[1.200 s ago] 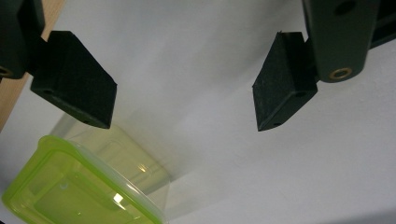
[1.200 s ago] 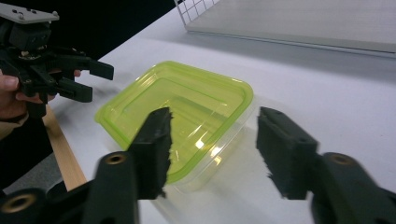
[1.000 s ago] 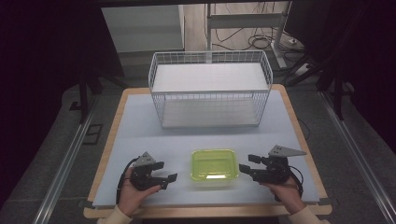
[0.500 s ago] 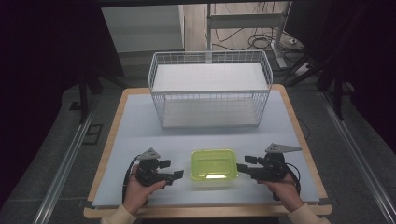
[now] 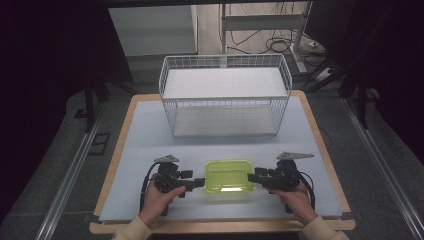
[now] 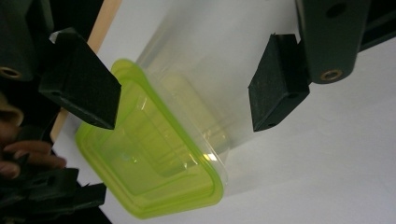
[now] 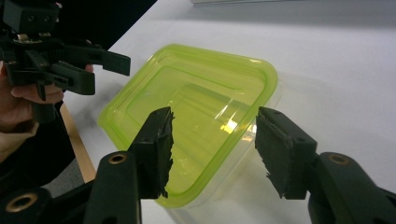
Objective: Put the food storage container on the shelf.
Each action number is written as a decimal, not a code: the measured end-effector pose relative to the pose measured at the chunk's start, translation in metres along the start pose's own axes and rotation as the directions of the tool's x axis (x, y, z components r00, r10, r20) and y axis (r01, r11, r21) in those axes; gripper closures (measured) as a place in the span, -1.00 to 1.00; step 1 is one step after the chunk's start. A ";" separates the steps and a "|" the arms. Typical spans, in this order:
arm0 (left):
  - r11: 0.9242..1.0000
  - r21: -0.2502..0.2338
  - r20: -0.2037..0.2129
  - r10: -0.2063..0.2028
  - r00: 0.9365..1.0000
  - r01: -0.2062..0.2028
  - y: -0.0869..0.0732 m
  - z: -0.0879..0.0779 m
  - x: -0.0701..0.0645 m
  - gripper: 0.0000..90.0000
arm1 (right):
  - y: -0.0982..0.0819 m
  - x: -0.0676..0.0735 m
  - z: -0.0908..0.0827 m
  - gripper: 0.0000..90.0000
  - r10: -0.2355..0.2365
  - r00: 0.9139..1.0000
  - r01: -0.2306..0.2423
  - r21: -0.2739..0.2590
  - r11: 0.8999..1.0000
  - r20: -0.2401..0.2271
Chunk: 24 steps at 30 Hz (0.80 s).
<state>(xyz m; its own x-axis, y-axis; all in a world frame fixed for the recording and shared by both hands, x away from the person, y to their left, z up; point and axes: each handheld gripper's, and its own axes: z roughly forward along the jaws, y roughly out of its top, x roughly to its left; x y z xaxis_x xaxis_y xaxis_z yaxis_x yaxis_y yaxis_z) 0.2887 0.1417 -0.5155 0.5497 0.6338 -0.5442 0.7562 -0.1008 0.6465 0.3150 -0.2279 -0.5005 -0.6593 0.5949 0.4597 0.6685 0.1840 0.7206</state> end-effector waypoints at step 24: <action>0.995 0.047 0.046 -0.095 0.994 0.093 0.006 0.027 0.005 -0.05 | -0.002 -0.013 0.014 0.44 0.108 0.994 -0.108 0.063 0.992 0.005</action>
<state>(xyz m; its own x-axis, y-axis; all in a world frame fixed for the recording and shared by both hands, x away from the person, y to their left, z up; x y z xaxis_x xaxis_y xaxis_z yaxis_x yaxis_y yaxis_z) 0.3054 0.1230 -0.5286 0.4913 0.6045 -0.6270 0.8197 -0.0776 0.5675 0.3269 -0.2250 -0.5147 -0.5814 0.6150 0.5327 0.7564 0.1674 0.6323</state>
